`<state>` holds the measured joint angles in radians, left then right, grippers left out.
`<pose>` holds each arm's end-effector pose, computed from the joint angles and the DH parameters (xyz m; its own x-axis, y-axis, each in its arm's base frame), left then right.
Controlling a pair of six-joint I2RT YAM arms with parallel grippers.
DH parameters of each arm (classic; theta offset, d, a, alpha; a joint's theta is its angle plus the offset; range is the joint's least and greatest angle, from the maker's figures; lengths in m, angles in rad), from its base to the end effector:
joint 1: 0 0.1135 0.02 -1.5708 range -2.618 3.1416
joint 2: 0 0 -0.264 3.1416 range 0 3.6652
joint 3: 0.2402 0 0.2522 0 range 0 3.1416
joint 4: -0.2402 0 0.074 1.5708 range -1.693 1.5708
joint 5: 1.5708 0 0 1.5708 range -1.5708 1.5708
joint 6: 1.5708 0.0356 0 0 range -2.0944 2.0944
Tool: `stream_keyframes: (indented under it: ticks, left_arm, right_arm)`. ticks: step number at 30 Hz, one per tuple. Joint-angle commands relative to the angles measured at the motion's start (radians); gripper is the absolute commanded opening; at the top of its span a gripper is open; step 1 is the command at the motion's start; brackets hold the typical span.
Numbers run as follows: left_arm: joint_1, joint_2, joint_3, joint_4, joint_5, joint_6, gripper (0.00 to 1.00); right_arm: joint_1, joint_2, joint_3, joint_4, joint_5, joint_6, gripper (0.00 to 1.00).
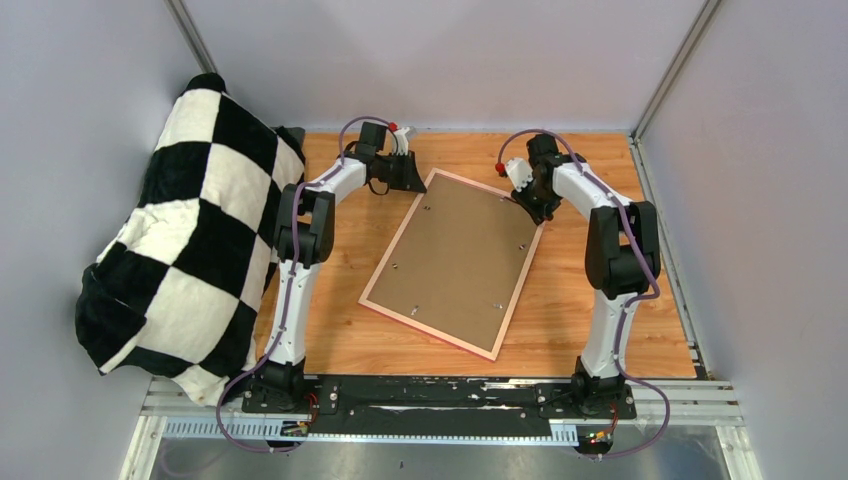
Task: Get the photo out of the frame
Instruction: Release the photo frame item from the photo frame.
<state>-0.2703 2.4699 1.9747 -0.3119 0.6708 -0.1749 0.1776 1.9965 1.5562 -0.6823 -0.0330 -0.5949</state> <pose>0.5156 -0.1658 0.1406 -0.7939 0.0785 -0.6029 0.4928 0.6639 -0.5625 0.4168 0.0760 0.2051 -0.6278 -0.6818 -0.3756 -0.6550 0.7234 -0.2182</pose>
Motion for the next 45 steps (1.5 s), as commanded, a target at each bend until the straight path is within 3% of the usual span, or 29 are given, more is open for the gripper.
stream_keyframes:
  ticks: [1,28,37,45]
  left_arm:
    - [-0.012,0.089,-0.028,-0.073,-0.025,0.012,0.00]
    - [-0.012,0.108,-0.007,-0.080,0.015,0.014,0.00]
    - [-0.012,0.109,-0.004,-0.081,0.019,0.015,0.00]
    - [-0.012,0.110,-0.003,-0.082,0.023,0.015,0.00]
  right_arm:
    - [-0.004,0.032,0.009,-0.012,0.020,0.013,0.00]
    - [0.034,0.039,-0.022,0.041,-0.034,0.025,0.00]
    - [0.106,-0.009,-0.151,0.210,0.138,-0.071,0.00]
    - [0.113,-0.018,-0.160,0.231,0.202,-0.069,0.00]
